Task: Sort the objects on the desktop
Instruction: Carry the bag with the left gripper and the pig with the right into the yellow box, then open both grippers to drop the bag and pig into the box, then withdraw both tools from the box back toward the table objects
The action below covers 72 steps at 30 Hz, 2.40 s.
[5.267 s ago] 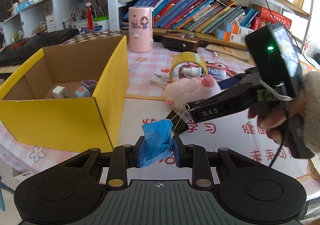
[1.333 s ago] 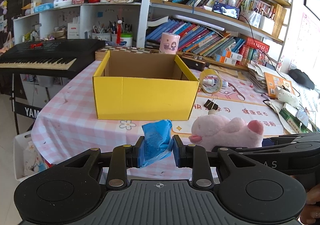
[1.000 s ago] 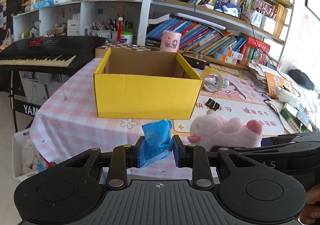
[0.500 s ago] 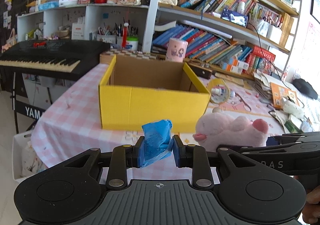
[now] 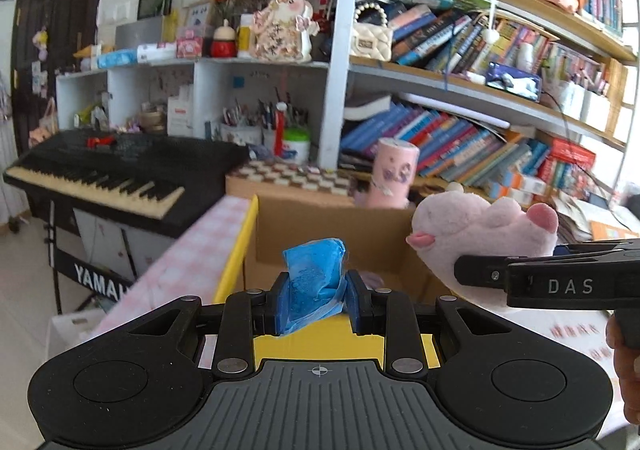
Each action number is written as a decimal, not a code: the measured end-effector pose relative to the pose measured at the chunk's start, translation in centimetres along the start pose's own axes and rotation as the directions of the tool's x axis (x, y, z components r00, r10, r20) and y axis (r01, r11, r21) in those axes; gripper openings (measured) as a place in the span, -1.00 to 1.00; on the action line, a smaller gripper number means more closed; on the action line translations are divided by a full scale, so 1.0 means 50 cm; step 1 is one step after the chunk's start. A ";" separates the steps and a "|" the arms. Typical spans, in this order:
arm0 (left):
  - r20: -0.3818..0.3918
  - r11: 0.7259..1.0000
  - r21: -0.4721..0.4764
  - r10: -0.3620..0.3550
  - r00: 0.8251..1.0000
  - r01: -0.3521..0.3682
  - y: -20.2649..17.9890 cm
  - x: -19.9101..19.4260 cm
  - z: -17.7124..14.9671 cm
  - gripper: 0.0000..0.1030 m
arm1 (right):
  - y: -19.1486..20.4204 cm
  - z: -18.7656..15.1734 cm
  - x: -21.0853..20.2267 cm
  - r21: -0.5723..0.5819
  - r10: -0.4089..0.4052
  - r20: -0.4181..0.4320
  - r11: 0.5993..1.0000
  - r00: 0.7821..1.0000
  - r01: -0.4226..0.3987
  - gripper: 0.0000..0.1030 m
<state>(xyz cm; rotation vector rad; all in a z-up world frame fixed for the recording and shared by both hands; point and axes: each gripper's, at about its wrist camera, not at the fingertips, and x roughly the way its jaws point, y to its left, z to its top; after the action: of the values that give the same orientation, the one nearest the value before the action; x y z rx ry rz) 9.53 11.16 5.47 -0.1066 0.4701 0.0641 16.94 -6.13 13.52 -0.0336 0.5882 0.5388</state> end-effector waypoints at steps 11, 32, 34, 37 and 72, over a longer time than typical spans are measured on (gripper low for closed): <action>-0.121 0.992 0.097 0.098 0.988 -0.087 -0.022 0.190 0.017 -0.48 | -0.044 0.085 0.202 -0.103 0.031 -0.064 0.994 0.997 -0.038 0.30; -0.306 0.987 0.107 0.147 0.941 -0.120 -0.033 0.297 -0.037 -0.41 | -0.004 0.088 0.475 -0.074 0.135 -0.441 0.980 0.887 -0.186 0.35; -0.302 0.987 0.102 0.146 0.942 -0.121 -0.033 0.296 -0.038 -0.40 | -0.011 0.088 0.480 -0.045 0.147 -0.440 0.982 0.886 -0.186 0.37; -0.294 0.989 0.092 0.141 0.945 -0.119 -0.034 0.292 -0.035 -0.31 | -0.013 0.092 0.475 -0.030 0.158 -0.423 0.982 0.892 -0.188 0.48; 0.010 0.985 -0.006 0.171 0.985 -0.171 -0.006 -0.032 -0.025 0.78 | -0.059 -0.033 -0.046 0.075 -0.072 0.090 0.995 0.993 0.065 0.82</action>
<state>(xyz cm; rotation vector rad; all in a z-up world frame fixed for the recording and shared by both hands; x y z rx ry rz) 7.55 10.66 5.11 -0.0701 0.4679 0.2346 15.95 -10.07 12.99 0.0386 0.5139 0.4499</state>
